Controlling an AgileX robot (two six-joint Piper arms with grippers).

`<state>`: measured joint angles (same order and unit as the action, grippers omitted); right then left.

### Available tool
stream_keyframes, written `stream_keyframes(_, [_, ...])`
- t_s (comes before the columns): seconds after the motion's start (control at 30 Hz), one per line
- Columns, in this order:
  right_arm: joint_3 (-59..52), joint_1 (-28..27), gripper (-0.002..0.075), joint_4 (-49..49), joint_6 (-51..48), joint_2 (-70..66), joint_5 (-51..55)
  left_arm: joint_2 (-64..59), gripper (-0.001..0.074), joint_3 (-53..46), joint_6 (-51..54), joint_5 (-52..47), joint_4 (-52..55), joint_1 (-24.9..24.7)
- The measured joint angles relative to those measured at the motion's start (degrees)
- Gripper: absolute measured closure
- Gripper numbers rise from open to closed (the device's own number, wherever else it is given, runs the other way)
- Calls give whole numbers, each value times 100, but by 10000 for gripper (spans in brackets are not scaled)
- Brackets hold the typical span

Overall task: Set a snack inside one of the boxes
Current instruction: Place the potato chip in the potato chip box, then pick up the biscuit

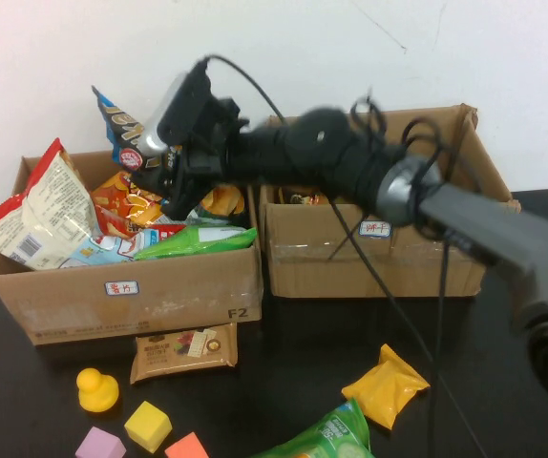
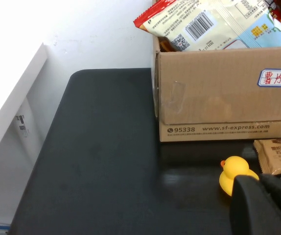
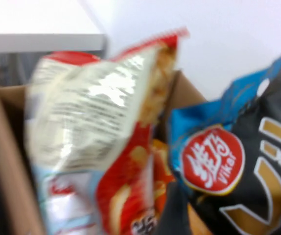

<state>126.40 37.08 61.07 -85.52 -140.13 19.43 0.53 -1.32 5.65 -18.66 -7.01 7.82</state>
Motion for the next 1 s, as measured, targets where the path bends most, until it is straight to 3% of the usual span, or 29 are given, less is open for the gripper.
stream_keyframes(0.13, [0, -10, 202, -2137, 1418, 633, 1097, 0, 737, 0, 0, 0, 0, 0])
stream_keyframes(0.23, [0, 2, 263, -3475, 2307, 1094, 2255, 0, 737, 0, 0, 0, 0, 0])
stream_keyframes(0.3, [0, 2, 337, -4037, 2696, 1357, 3157, 0, 737, 0, 0, 0, 0, 0])
stream_keyframes(0.33, [0, 2, 433, -4418, 2964, 1608, 4067, 0, 737, 0, 0, 0, 0, 0])
stream_keyframes(0.43, [-12, -41, 585, -4724, 3313, 1894, 4928, 0, 737, 0, 0, 0, 0, 0])
stream_keyframes(0.5, [-237, -87, 661, -4749, 3646, 2143, 5013, 0, 737, 0, 0, 0, 0, 0])
stream_keyframes(0.6, [-968, -186, 708, -4713, 3959, 2614, 5013, 0, 737, 0, 0, 0, 0, 0])
stream_keyframes(0.77, [-2834, -225, 723, -4753, 4181, 3682, 4906, 0, 737, 0, 0, 0, 0, 0])
stream_keyframes(1.0, [-5775, -225, 726, -4967, 4426, 4842, 3434, 0, 737, 0, 0, 0, 0, 0])
